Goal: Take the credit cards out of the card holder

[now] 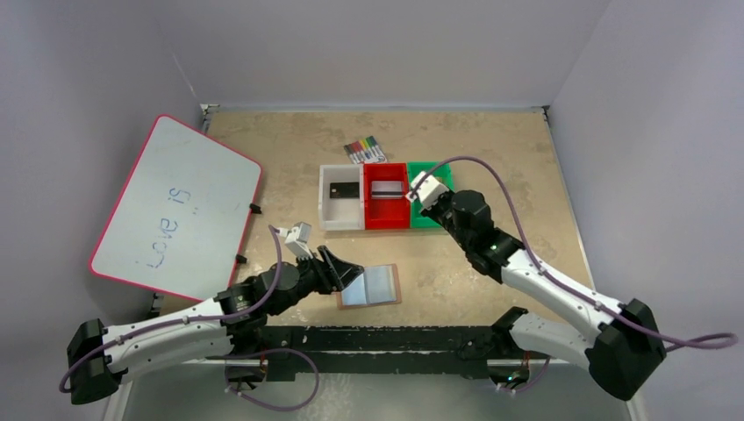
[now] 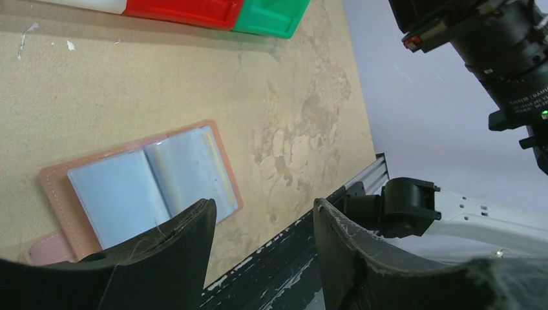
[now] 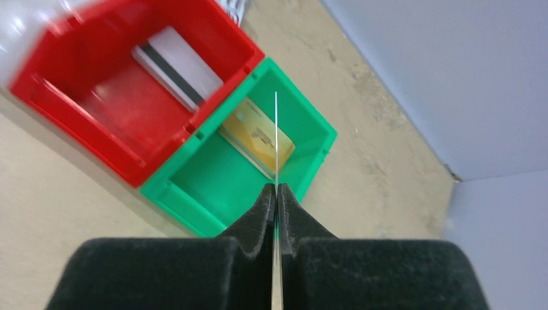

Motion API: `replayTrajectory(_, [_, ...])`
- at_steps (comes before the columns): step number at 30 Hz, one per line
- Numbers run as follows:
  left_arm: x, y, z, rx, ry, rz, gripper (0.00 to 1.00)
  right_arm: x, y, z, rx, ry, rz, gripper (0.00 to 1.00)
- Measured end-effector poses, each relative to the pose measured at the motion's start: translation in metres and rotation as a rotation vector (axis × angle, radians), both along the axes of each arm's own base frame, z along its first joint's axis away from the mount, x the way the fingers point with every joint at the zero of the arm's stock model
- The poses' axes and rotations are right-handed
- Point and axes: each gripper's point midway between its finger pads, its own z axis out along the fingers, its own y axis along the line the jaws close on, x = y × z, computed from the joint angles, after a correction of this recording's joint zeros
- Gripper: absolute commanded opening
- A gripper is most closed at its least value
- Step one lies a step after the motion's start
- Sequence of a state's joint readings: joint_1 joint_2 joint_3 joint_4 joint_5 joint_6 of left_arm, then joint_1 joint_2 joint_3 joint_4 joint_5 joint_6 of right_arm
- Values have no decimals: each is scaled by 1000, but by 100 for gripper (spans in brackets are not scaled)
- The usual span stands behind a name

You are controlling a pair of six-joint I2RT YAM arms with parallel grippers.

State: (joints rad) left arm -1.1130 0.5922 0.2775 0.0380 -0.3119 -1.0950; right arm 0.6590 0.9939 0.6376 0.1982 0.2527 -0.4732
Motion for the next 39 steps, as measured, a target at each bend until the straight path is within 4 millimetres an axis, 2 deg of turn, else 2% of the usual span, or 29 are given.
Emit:
replayTrajectory(6, [-1, 2, -6, 26, 7, -3, 56, 22, -6, -41, -309, 46, 55, 0])
replayTrajectory(10, [-1, 3, -6, 34, 10, -1, 56, 35, -10, -56, -419, 73, 88, 0])
replayTrajectory(16, [-2, 9, -1, 27, 2, 13, 55, 56, -15, -58, -495, 81, 100, 0])
replayTrajectory(24, [0, 16, 6, 23, -8, 34, 55, 74, -8, -69, -570, 95, 135, 0])
replayTrajectory(39, [1, 15, 9, 25, -8, 37, 55, 93, -14, -96, -617, 153, 128, 2])
